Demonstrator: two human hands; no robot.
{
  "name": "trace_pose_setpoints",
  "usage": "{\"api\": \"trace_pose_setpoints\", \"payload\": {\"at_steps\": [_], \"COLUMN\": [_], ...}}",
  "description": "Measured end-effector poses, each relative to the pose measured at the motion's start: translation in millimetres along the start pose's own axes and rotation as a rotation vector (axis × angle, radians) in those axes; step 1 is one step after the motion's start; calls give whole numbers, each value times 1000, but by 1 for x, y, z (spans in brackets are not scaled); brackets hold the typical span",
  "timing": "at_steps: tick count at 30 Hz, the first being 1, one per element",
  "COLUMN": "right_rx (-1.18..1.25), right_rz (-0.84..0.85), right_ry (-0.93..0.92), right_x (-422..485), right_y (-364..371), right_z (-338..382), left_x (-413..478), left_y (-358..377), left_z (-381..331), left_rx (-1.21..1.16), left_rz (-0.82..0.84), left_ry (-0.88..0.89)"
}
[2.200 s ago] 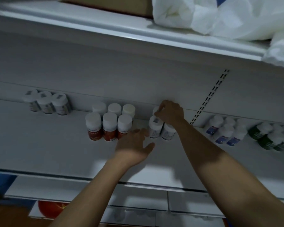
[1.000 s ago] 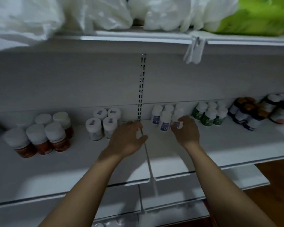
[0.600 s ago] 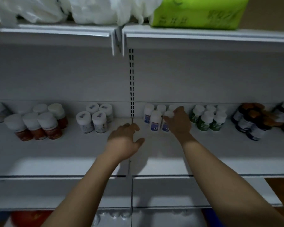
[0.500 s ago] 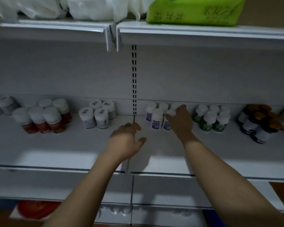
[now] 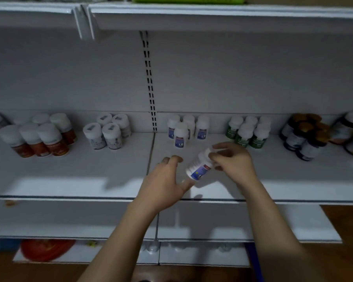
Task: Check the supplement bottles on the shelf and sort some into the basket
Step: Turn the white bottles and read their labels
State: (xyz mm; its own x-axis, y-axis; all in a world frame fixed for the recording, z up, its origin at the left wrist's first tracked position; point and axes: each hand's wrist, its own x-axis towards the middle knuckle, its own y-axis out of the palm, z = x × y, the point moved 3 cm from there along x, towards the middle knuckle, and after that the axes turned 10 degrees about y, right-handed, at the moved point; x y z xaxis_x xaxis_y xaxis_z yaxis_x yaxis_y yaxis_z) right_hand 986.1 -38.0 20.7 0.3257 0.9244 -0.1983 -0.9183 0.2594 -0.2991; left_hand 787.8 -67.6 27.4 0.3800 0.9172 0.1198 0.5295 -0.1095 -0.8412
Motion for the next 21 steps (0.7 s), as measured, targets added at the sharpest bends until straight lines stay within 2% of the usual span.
{"api": "trace_pose_setpoints", "payload": {"at_steps": [5, 10, 21], "right_rx": [229, 338, 303], "right_rz": [127, 160, 278], "right_ry": [-16, -55, -97], "right_x": [-49, -75, -101], "right_y": [-22, -29, 13], "right_z": [14, 26, 46], "left_x": [-17, -30, -51], "left_y": [2, -10, -40], "left_z": [-16, -32, 3], "left_rx": [-221, -626, -736], "left_rz": [-35, -18, -88], "left_ry": [78, 150, 221]}}
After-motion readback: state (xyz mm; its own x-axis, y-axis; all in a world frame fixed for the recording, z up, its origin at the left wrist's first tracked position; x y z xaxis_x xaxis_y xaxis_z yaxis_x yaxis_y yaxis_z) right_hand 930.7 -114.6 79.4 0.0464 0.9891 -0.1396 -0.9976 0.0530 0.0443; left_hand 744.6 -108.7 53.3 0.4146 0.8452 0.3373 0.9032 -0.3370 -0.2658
